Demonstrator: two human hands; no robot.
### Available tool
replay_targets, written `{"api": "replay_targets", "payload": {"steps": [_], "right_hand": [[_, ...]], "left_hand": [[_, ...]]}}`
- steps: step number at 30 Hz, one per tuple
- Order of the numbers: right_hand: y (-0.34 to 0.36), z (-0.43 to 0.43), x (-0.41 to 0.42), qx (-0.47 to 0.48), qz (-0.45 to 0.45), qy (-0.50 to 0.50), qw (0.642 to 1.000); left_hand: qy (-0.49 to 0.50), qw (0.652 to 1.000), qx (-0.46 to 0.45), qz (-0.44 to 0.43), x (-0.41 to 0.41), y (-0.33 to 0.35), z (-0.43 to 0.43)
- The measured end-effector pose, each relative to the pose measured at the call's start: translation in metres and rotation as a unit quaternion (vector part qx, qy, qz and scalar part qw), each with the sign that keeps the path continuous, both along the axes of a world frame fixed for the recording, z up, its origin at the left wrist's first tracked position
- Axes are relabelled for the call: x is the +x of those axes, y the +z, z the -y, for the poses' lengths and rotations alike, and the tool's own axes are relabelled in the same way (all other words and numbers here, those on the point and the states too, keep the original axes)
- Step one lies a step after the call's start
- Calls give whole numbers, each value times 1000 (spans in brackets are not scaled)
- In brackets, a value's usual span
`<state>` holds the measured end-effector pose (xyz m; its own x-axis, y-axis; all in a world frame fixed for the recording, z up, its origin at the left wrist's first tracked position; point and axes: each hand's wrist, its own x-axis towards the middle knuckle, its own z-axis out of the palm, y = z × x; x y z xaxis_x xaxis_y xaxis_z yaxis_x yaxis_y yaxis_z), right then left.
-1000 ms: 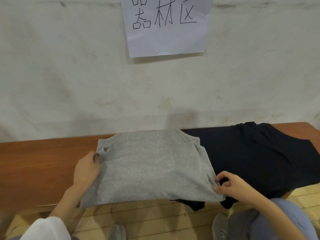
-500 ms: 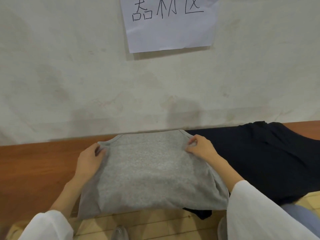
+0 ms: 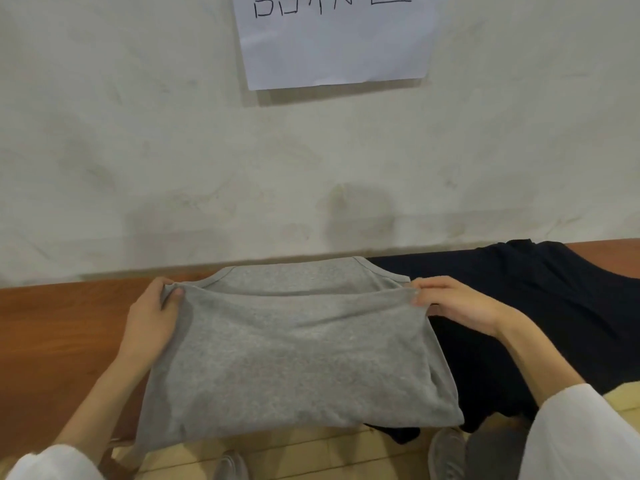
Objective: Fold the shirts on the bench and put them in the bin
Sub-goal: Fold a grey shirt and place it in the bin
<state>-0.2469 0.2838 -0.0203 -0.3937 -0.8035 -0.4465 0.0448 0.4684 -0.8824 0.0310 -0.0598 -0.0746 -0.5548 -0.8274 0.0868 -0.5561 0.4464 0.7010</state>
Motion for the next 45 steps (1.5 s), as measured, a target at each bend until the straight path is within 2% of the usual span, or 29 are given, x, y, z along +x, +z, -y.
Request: {"api": "replay_targets", "payload": {"steps": [2,3,4,5,6,8,11,13,16,19,23,25,28,31,34,37,40,43,45], "right_hand": [[3,-4,-3,-72,92,-43,992],[3,-5,-3,-89,104,-50,989],[3,-5,-4,-87,77,-54,992],[5,-5,-5,-64,16,-63,996],[4,-6,-8,-21,-84,-76,993],[0,-5,-14,45,-272,-114,954],[-10,6,-18,32,-391,-190,900],[-23,17,-23,25,-426,-200,882],[-37,26,-31,45,-419,-191,887],[-43,18,-36,109,-359,-171,911],[-48,4,-38,185,-368,-91,907],[-49,4,-40,140,-382,-118,906],[-46,14,-42,61,-422,-208,880],[-49,22,-37,82,-412,-192,887],[-42,9,-12,121,-377,-230,889],[-38,-25,35,228,-317,-180,903],[-36,-57,81,294,-301,-145,896],[-38,-71,110,312,-294,-138,893],[-44,-72,122,269,-244,-150,920]], "left_hand": [[1,1000,12,4,1,-2,1],[5,1000,20,5,2,-5,2],[11,1000,25,2,3,-7,2],[19,999,27,-3,5,-8,3],[28,999,29,-9,7,-9,5],[50,998,30,-22,6,-9,8],[56,998,21,-31,-5,-5,12],[49,999,9,-9,-14,-6,14],[45,999,-3,29,-23,-8,16],[49,998,2,38,-25,-11,20],[52,998,-4,33,-20,-14,20],[61,998,-19,27,-19,-13,17],[79,996,-22,26,-19,-10,14],[62,998,-1,32,-19,-4,6],[56,996,9,70,-2,5,-5],[66,987,28,143,31,4,-22],[77,984,55,152,65,-1,-45],[58,981,71,172,86,-5,-71],[57,984,70,151,90,-3,-85]]}}
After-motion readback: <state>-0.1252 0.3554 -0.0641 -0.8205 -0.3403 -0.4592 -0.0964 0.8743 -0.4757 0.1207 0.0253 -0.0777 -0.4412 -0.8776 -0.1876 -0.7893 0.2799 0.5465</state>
